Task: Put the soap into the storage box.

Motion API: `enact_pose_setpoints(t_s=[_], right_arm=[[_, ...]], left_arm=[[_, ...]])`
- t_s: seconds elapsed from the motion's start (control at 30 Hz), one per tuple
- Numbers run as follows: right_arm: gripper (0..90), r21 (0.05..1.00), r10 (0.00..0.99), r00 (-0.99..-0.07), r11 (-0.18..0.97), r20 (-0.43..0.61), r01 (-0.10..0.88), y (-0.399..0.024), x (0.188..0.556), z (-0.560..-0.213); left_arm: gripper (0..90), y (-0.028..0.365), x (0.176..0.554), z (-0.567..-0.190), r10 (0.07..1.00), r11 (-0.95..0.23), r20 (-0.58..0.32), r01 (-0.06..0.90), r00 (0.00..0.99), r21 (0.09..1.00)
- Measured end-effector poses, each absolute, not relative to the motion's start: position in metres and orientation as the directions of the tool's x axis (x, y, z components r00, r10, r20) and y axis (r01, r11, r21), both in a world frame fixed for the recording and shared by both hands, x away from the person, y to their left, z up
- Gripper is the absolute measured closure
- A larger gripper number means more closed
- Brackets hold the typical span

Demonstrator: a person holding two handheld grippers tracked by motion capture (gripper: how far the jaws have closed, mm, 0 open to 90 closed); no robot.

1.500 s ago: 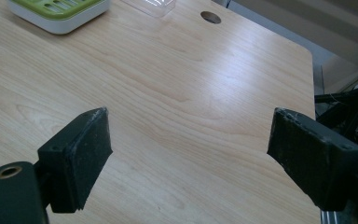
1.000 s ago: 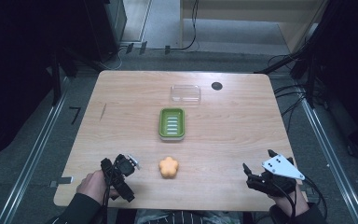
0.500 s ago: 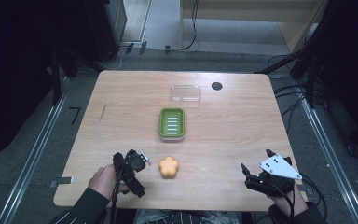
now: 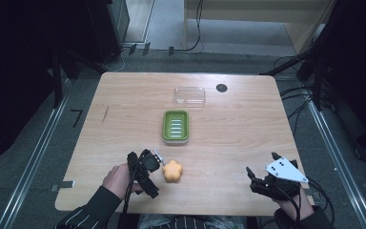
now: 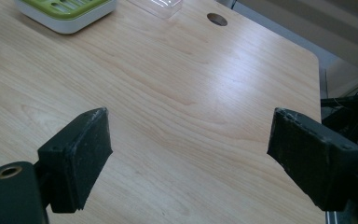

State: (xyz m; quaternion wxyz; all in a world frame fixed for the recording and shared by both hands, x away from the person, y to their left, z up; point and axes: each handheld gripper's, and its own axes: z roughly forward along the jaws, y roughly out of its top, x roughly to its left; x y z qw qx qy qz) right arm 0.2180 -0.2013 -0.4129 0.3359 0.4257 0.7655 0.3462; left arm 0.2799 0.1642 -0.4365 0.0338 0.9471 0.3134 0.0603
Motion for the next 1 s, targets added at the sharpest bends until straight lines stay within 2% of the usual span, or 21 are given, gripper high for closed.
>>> enact_pose_setpoints(t_s=[0.33, 1.0], right_arm=[[13.7, 0.818, 0.886, -0.41, 0.394, -0.217, 0.42, -0.201, 0.218, -0.413], [13.7, 0.819, 0.885, -0.413, 0.395, -0.216, 0.417, -0.202, 0.218, -0.413]], left_arm=[[0.0, 0.149, 0.291, -0.437, 0.571, -0.819, 0.083, 0.559, 0.817, 0.13], [0.0, 0.115, 0.305, -0.446, 0.517, -0.856, 0.077, 0.515, 0.852, 0.055]])
